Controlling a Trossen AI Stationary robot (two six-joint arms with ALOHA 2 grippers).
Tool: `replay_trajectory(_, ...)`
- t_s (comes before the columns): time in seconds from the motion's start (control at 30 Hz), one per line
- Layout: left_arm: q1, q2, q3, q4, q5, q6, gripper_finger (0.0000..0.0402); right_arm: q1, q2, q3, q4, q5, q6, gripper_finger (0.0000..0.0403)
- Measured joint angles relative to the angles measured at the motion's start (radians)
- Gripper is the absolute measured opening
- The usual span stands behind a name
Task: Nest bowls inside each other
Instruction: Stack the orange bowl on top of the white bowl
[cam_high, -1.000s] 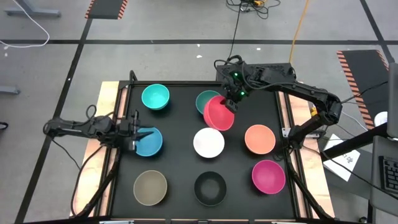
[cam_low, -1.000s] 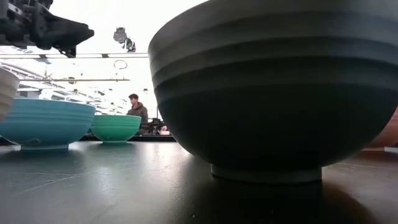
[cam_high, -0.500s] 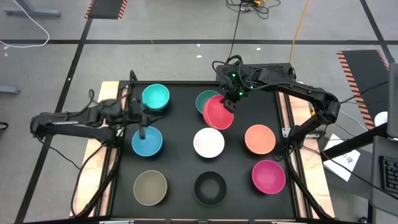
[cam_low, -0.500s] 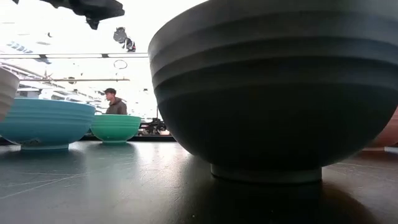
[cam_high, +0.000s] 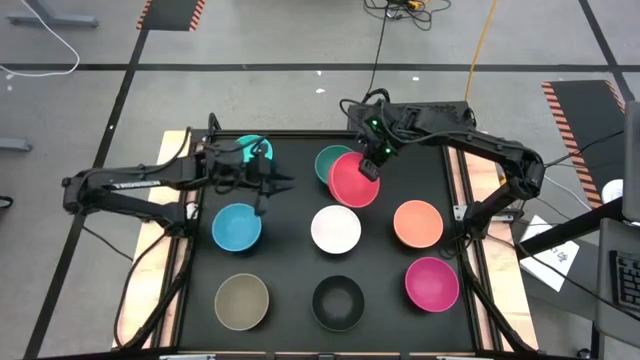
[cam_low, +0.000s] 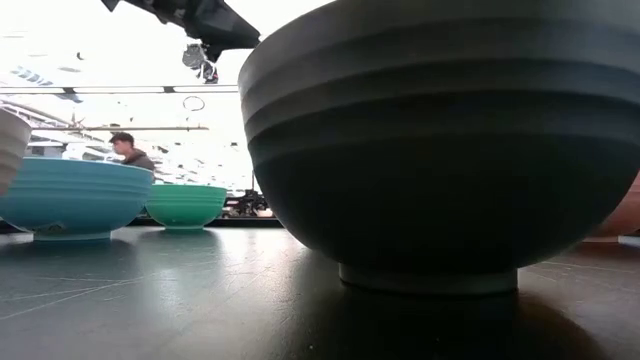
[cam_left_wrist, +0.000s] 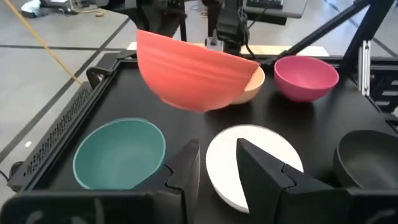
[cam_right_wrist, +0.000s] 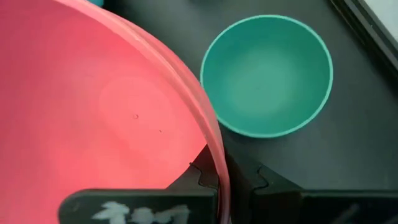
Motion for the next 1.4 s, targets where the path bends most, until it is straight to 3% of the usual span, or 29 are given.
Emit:
replay_trajectory(0.17, 0.015, 0.027, 0.045, -0.014, 0.002, -0.031, 0.0108, 0.015, 0.040, 0.152, -0.175, 0.005, 0.037, 0.0000)
replay_trajectory(0.3, 0.033, 0.016, 0.055, -0.020, 0.001, -0.029, 0.0108, 0.052, 0.102, 0.235, -0.263, 0.083, 0.016, 0.0000)
replay_trajectory(0.57, 0.035, -0.001, 0.055, -0.044, 0.026, -0.012, 0.0108, 0.095, 0.190, 0.238, -0.243, 0.069, -0.030, 0.0000)
replay_trajectory(0.83, 0.041, -0.028, 0.053, -0.060, 0.025, 0.013, 0.0108, 0.141, 0.225, 0.238, -0.253, -0.030, -0.038, 0.0000)
replay_trajectory(1.4, 0.050, -0.136, 0.053, -0.081, 0.026, 0.015, 0.0108, 0.212, 0.244, 0.239, -0.233, -0.030, -0.019, 0.0000)
